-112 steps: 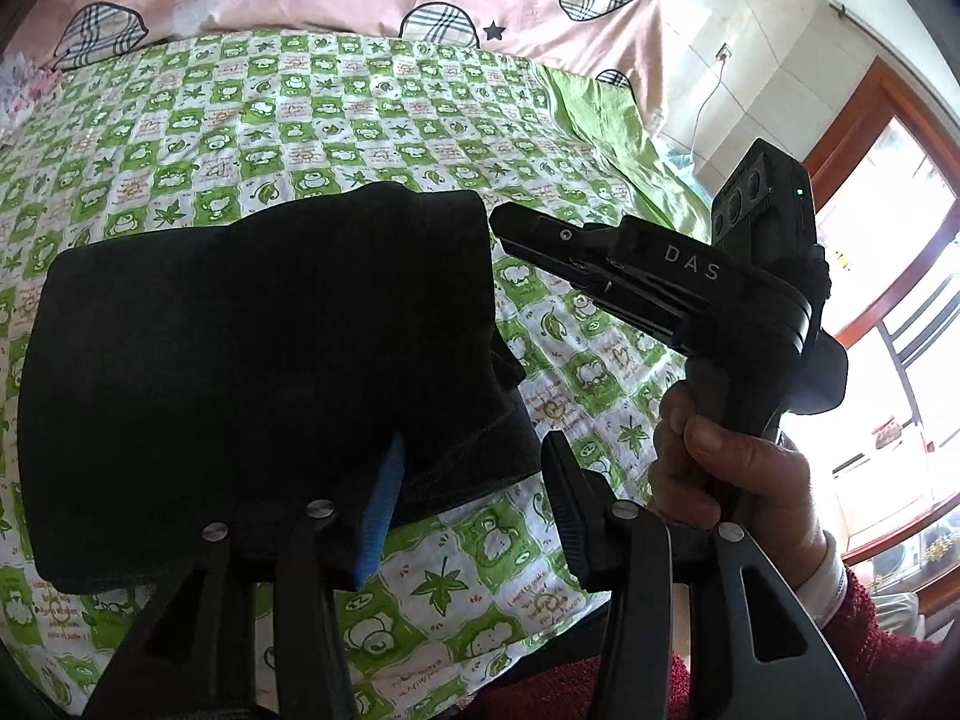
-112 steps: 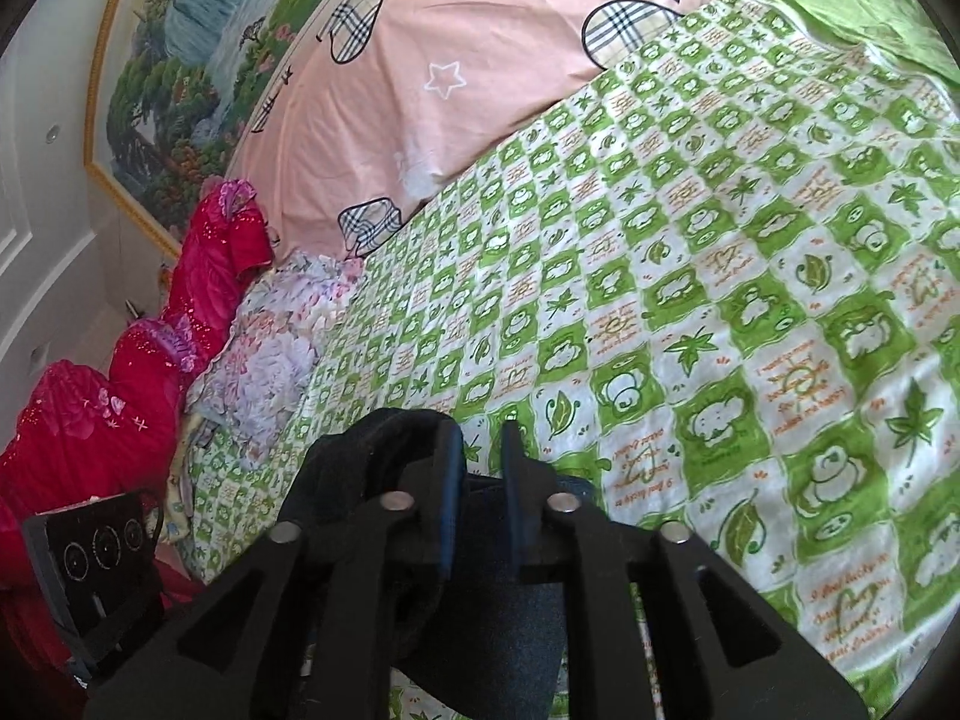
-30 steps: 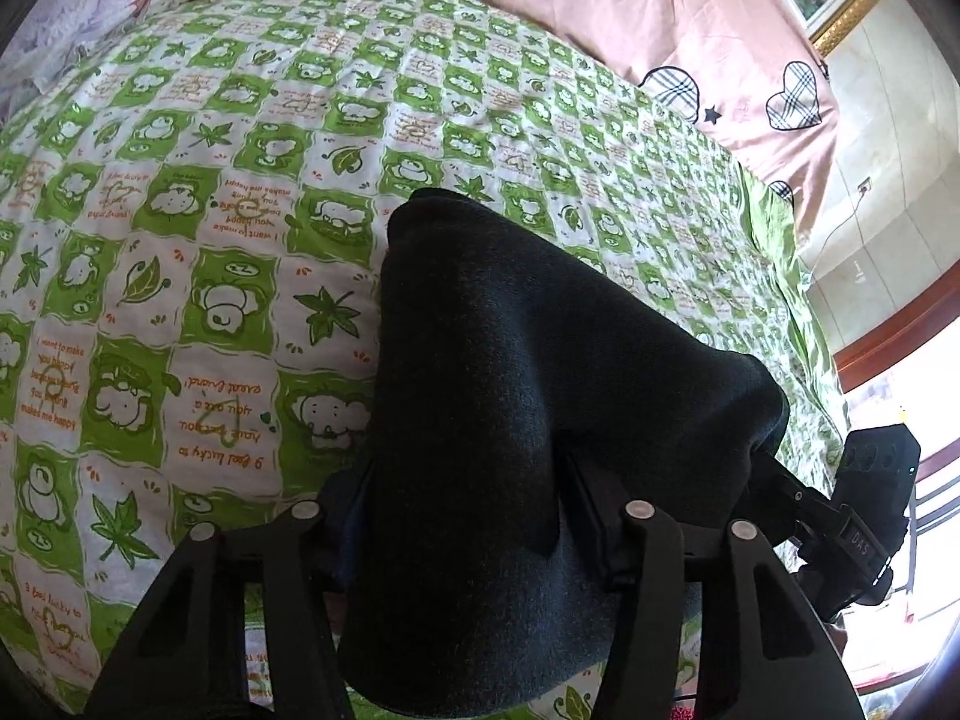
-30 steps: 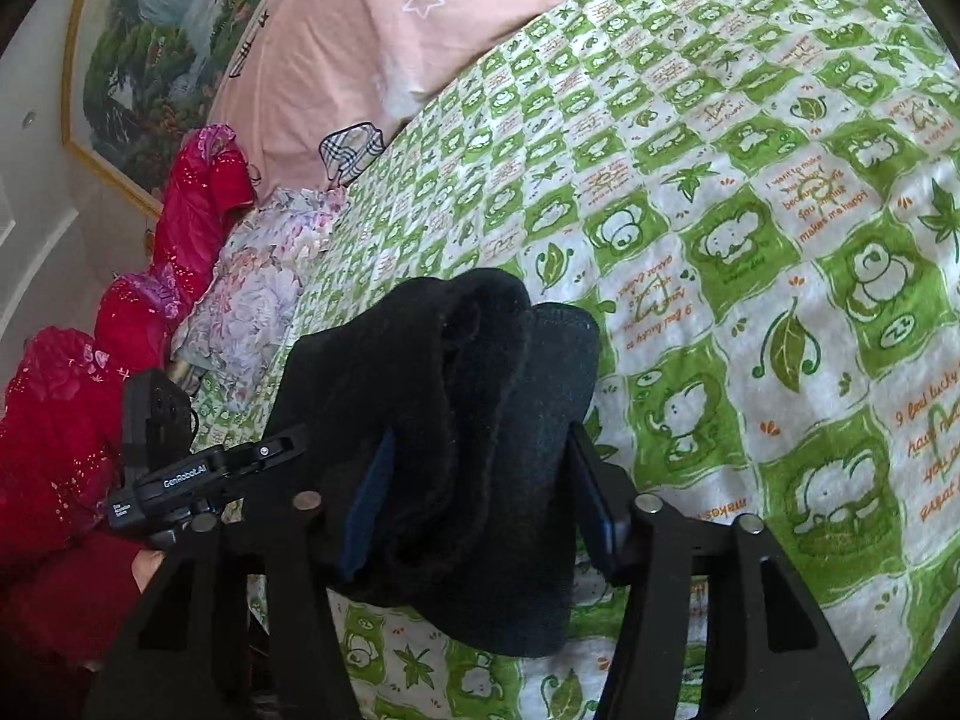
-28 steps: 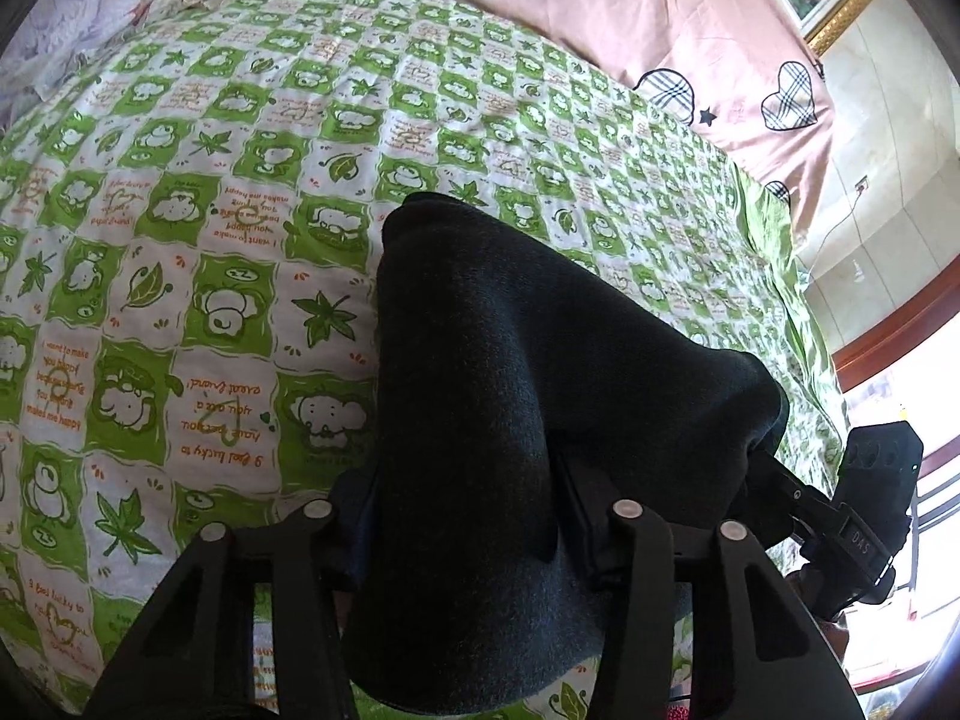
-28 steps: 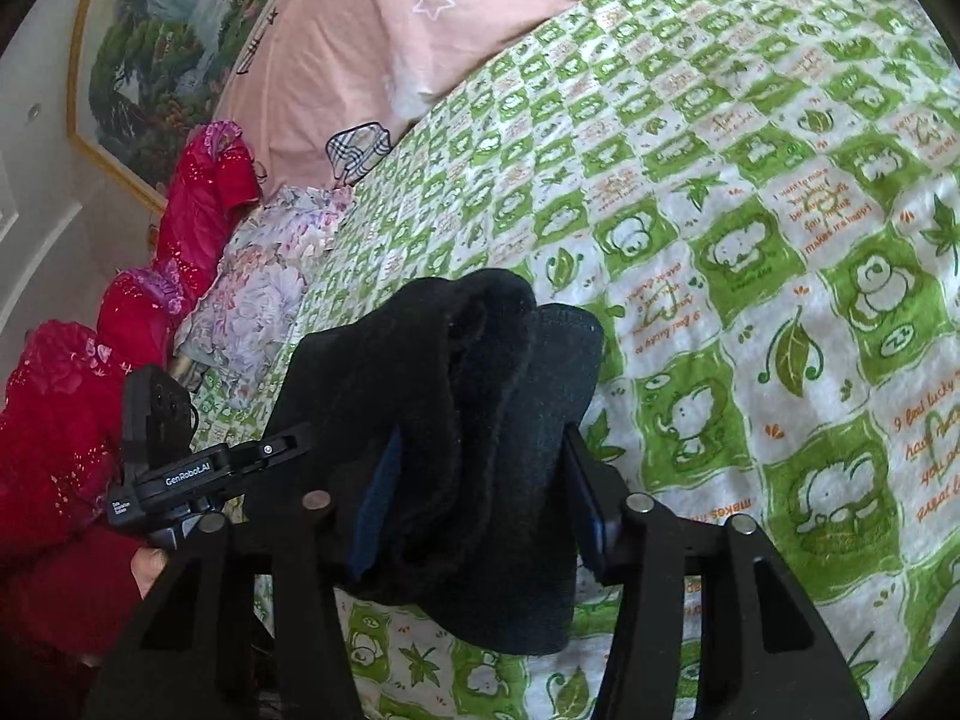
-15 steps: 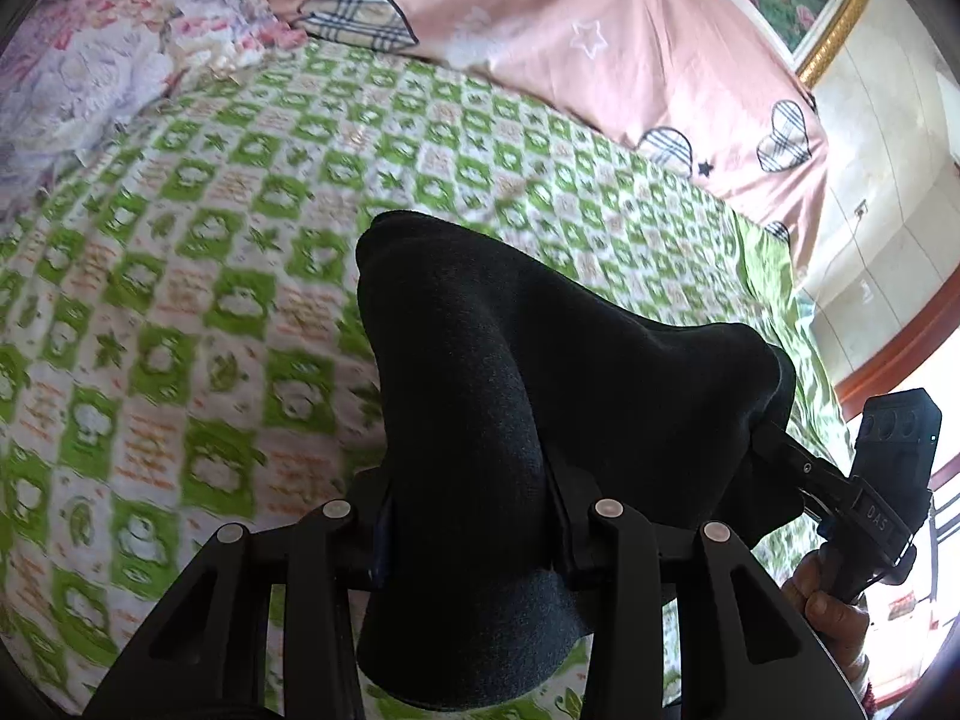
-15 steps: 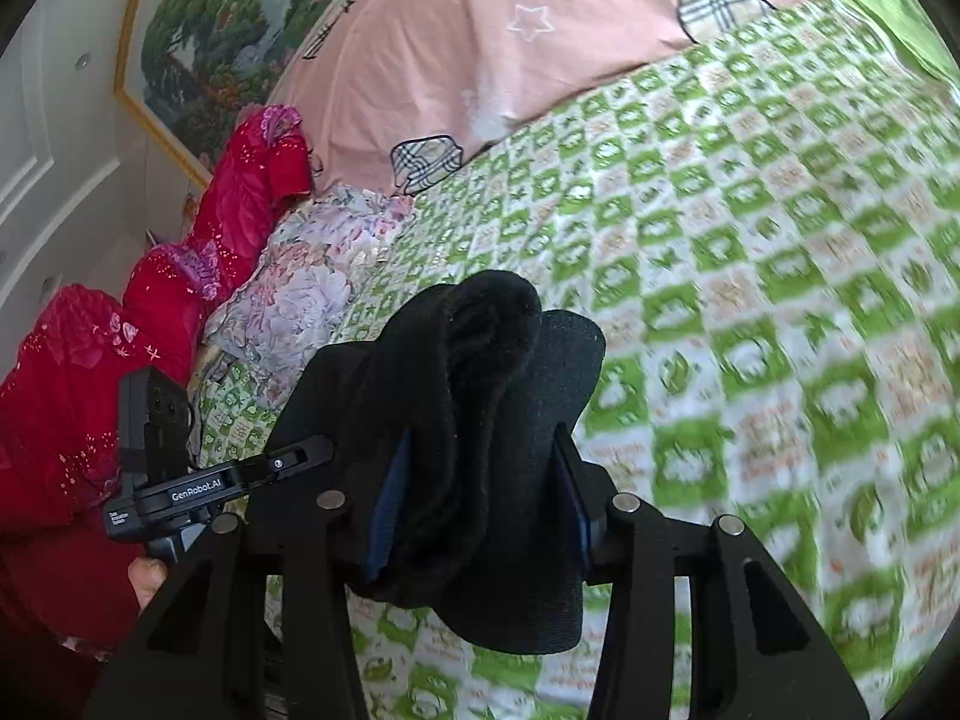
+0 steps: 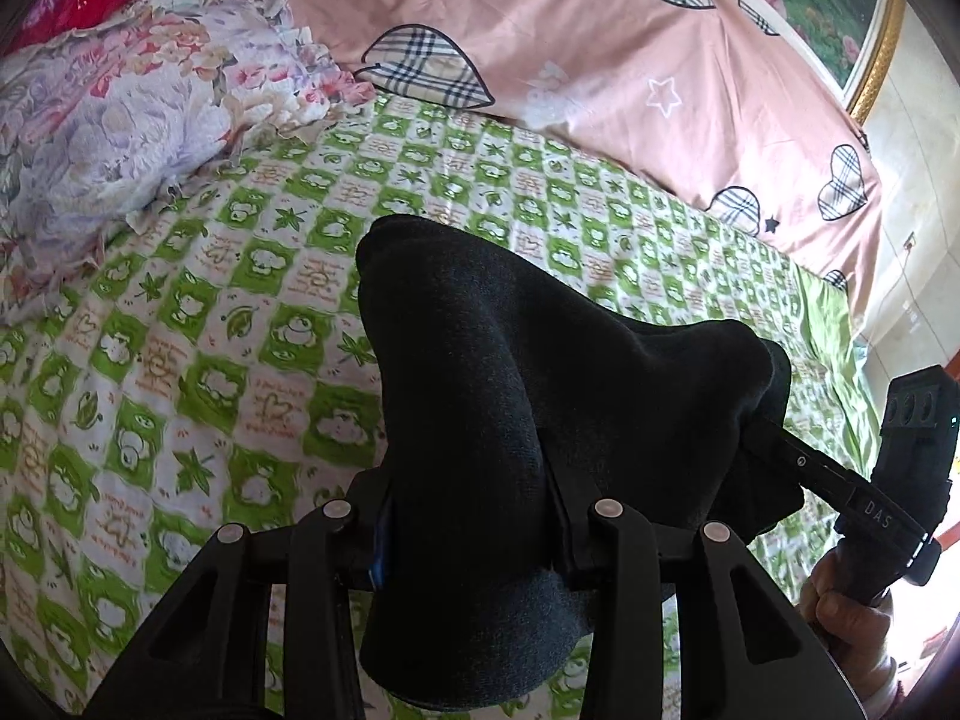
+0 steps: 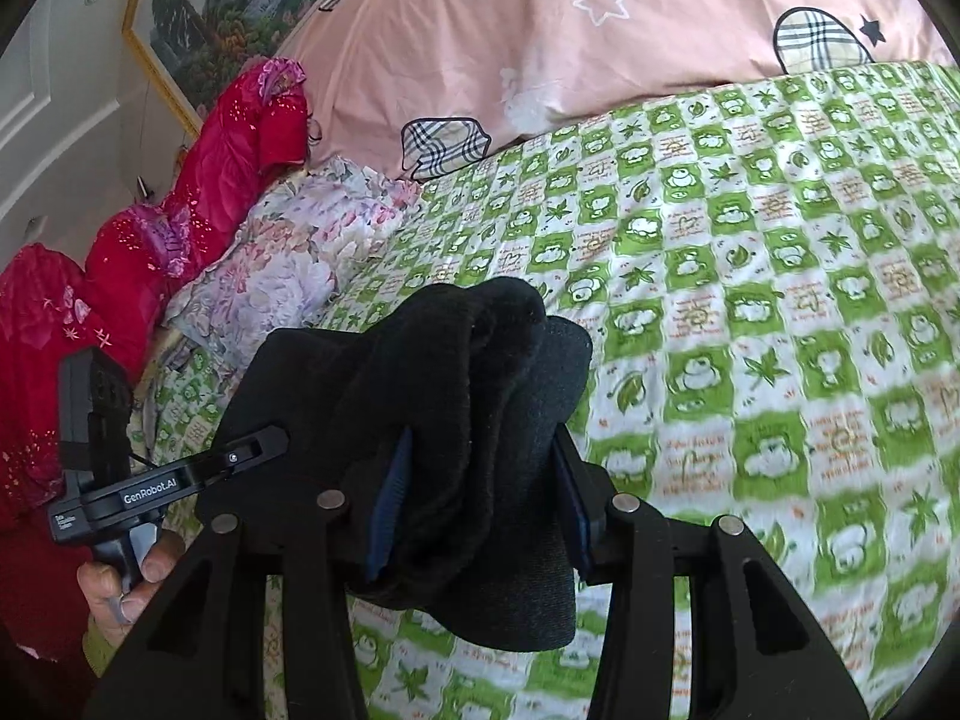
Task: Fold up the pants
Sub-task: 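Press the folded end down onto the bundle with both grippers closed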
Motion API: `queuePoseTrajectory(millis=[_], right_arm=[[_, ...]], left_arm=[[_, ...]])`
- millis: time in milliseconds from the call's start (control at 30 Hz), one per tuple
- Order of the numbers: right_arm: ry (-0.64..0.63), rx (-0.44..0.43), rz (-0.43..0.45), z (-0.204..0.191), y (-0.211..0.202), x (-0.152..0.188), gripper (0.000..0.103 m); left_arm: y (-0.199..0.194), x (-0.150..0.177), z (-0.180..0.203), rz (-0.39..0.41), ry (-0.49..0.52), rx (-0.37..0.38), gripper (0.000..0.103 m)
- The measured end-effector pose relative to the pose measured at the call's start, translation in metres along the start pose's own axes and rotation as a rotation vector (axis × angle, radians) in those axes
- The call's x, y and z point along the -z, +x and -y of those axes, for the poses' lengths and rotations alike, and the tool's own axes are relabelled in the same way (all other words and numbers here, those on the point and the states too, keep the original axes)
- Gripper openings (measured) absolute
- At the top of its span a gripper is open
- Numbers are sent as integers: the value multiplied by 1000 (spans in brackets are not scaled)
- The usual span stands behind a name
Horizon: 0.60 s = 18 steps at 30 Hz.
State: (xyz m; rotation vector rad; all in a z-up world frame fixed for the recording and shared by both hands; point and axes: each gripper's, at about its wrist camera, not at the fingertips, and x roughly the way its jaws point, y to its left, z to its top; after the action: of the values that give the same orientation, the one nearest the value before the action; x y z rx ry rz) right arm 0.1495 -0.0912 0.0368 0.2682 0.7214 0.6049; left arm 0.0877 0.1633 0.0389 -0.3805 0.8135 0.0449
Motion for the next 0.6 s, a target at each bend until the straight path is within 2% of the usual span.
queuePoseTrajectory(millis=[233, 467, 600], right_arm=[[7, 3, -35, 7, 25, -6, 47], [28, 2, -48, 17, 34, -3, 49], [31, 7, -55, 21, 36, -2, 53]], left_arm=[[15, -5, -11, -16, -8, -22, 39], [25, -4, -16, -22, -13, -20, 39], [30, -2, -18, -31, -13, -20, 44]])
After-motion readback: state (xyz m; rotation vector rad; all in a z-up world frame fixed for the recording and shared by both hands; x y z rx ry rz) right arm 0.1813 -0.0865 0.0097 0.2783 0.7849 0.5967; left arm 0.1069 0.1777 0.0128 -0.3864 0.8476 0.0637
